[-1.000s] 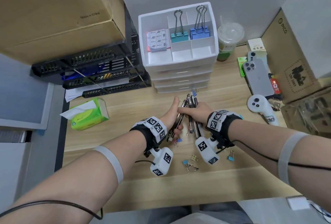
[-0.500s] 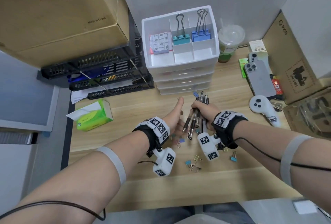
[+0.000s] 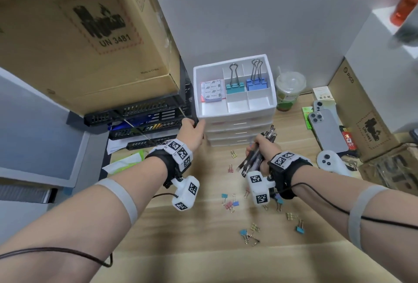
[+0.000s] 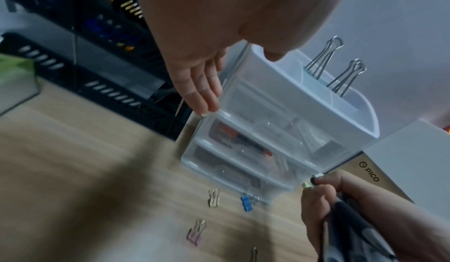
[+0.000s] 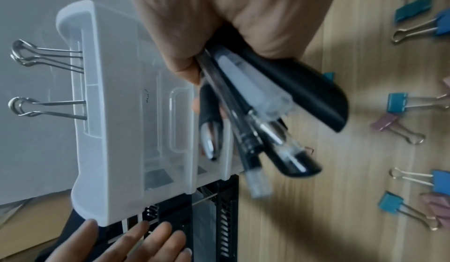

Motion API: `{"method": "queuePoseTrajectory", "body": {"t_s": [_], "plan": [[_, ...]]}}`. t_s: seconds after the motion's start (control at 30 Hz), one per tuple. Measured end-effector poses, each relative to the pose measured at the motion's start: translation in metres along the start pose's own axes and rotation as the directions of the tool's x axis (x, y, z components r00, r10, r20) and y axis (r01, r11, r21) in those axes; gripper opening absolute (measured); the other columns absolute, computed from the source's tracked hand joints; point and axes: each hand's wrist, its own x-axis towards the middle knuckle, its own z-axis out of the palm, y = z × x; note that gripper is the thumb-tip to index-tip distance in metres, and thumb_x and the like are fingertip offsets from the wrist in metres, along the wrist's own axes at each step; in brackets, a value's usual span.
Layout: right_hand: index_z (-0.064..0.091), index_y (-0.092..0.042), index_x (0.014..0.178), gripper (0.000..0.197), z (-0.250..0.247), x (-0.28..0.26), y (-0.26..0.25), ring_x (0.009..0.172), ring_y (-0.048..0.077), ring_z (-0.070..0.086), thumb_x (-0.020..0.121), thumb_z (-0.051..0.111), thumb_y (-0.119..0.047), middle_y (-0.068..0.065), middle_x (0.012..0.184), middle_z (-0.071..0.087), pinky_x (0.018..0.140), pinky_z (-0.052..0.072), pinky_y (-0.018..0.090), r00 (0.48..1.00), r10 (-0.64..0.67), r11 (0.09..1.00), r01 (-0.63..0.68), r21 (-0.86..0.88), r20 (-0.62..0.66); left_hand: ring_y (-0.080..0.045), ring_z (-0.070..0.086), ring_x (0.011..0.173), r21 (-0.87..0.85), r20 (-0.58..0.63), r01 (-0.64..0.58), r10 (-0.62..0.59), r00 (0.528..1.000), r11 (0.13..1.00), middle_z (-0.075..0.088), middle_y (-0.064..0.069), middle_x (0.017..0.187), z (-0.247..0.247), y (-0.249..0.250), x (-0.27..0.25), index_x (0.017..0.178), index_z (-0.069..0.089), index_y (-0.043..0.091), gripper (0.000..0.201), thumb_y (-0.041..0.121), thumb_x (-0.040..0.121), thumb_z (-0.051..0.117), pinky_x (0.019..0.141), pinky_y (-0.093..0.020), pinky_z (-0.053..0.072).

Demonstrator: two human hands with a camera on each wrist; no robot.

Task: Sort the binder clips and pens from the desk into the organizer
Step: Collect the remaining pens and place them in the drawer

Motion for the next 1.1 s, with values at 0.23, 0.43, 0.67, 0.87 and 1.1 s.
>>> {"method": "queuePoseTrajectory", "body": {"t_s": [0.23,0.43,0.67,0.87,1.1], "plan": [[0.059,-0.009,0.066,0.011,0.019,-0.003,-0.004,0.042,0.023,0.051,0.067,0.069,-0.014,0.006,0.048,0.055,0.059,0.046,0.036,0.999,-0.037,0.999,0.037,-0.009,0.003,-0.026,0.066,0.095,0.098,-0.038,-0.106,0.110,0.993,0.990,0.061,-0.005,0.104,-0.012,0.018,0.009,0.141,0.033,0.017,0.063,0.055,0.092,0.049,0.090,-0.047,0.056],[0.056,-0.009,0.076,0.024,0.033,0.018,0.004,0.039,0.022,0.051,0.061,0.072,-0.018,0.005,0.046,0.055,0.059,0.047,0.036,1.000,0.025,0.999,-0.025,0.036,0.006,-0.031,0.066,0.096,0.200,-0.007,-0.126,0.130,0.991,0.972,0.064,-0.011,0.104,-0.014,0.021,0.019,0.116,0.045,0.018,0.035,0.048,0.098,0.043,0.089,-0.050,0.055],[0.039,-0.015,0.068,0.028,0.061,0.008,0.000,0.030,0.011,0.039,0.086,0.056,-0.001,-0.003,0.042,0.038,0.035,0.039,0.020,0.989,0.064,0.917,-0.111,0.383,0.134,-0.031,0.066,0.094,0.207,0.030,-0.164,0.162,0.986,0.964,0.063,-0.007,0.107,-0.015,0.016,0.028,0.117,0.045,0.024,0.023,0.039,0.099,0.047,0.088,-0.049,0.057],[0.040,-0.014,0.063,0.032,0.071,-0.013,-0.012,0.030,0.015,0.044,0.089,0.056,-0.006,-0.002,0.039,0.044,0.037,0.043,0.018,0.974,0.051,0.865,-0.153,0.477,0.220,-0.033,0.067,0.092,0.204,0.048,-0.164,0.158,0.986,0.965,0.065,-0.010,0.107,-0.017,0.019,0.030,0.111,0.047,0.023,0.020,0.038,0.098,0.049,0.088,-0.050,0.057],[0.041,-0.013,0.064,0.030,0.064,-0.020,-0.007,0.028,0.015,0.042,0.090,0.052,-0.002,0.001,0.038,0.043,0.036,0.041,0.019,0.972,0.051,0.874,-0.155,0.460,0.231,-0.028,0.065,0.082,0.163,0.070,-0.156,0.146,0.987,0.974,0.066,-0.011,0.104,-0.017,0.015,0.030,0.122,0.047,0.023,0.028,0.040,0.100,0.049,0.085,-0.047,0.059]]}}
